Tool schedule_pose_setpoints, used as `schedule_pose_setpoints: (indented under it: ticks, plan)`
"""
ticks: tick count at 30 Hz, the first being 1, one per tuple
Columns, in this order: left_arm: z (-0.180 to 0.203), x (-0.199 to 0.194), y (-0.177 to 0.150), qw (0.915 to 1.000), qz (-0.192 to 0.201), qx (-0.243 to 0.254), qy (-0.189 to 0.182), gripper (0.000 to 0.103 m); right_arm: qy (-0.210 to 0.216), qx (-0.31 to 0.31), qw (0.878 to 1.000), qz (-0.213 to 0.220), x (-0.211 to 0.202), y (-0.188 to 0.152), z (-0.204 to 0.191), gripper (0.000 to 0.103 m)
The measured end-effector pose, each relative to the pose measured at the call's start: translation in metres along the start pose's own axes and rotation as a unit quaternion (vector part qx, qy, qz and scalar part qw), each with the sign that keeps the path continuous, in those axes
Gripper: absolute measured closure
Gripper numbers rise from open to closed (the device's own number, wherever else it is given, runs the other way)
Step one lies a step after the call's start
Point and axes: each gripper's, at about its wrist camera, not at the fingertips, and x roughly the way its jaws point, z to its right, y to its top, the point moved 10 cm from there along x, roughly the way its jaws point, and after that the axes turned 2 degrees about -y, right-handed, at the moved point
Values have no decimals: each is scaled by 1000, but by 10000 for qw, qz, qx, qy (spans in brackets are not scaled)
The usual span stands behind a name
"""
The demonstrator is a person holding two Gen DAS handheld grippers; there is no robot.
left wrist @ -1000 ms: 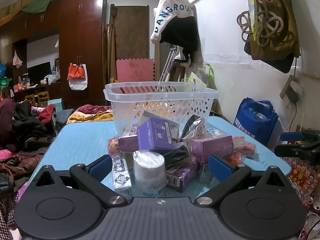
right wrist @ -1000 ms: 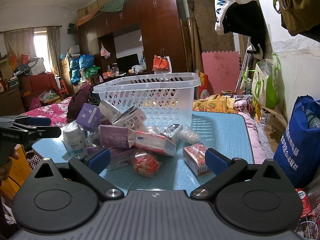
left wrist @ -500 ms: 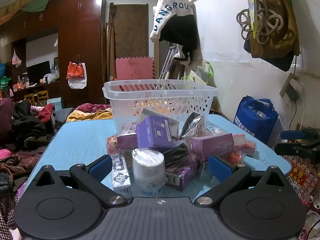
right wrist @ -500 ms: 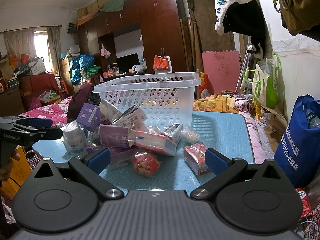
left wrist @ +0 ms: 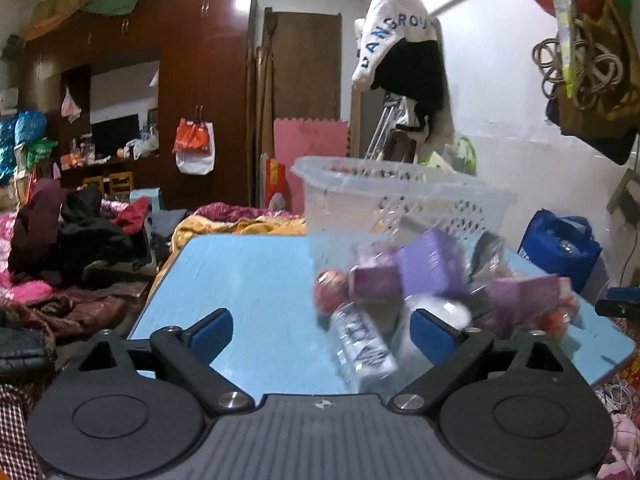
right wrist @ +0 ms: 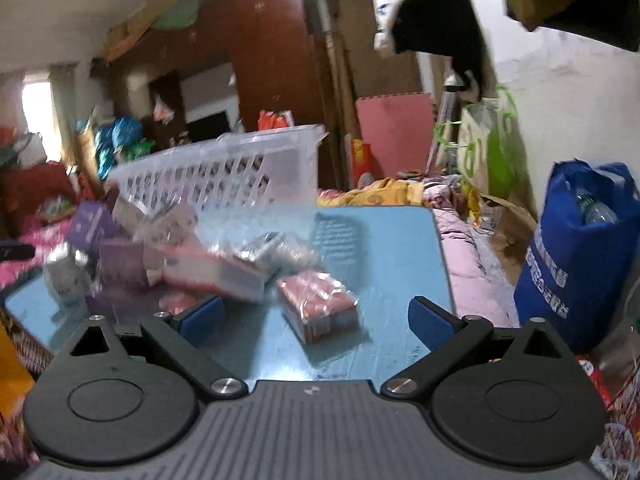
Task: Organize objects
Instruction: 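Grasp the red-wrapped box with the right tool while the left tool grasps a white medicine box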
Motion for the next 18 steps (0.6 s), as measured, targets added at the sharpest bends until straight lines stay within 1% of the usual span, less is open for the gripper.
schedule_pose_setpoints:
  ticks: [2,3,4,5,7,11,13,18]
  plan:
    - [-8,3,-3,9999,-5,-145,30,6,-158,-179,9997,-57,6,-2,-3,6]
    - [-11,4,-3,9998,-6,-206,40,6,-186,-205,9996,-91,11,-3,-5,10]
    - [-13,6,-4,9997,-25,-249,42,6,-190,-203,9995,-116,15,-3,-5,11]
    - [-14,8,-4,9996,-36,-263,40,6,-209,-231,9994,-144,21,-2,-6,12]
    - [-13,13,-5,9997,-97,-227,52,6,-253,-304,9989,-236,29,-2,-4,17]
    - [-13,26,-14,9994,-247,-208,146,6,-84,-364,9982,-469,44,-6,-10,23]
    - [-10,32,-18,9993,-289,-147,176,6,-68,-385,9980,-495,45,-8,-10,33]
    - [-5,36,-15,9992,-223,-229,220,6,-4,-308,9986,-440,38,-12,-10,36]
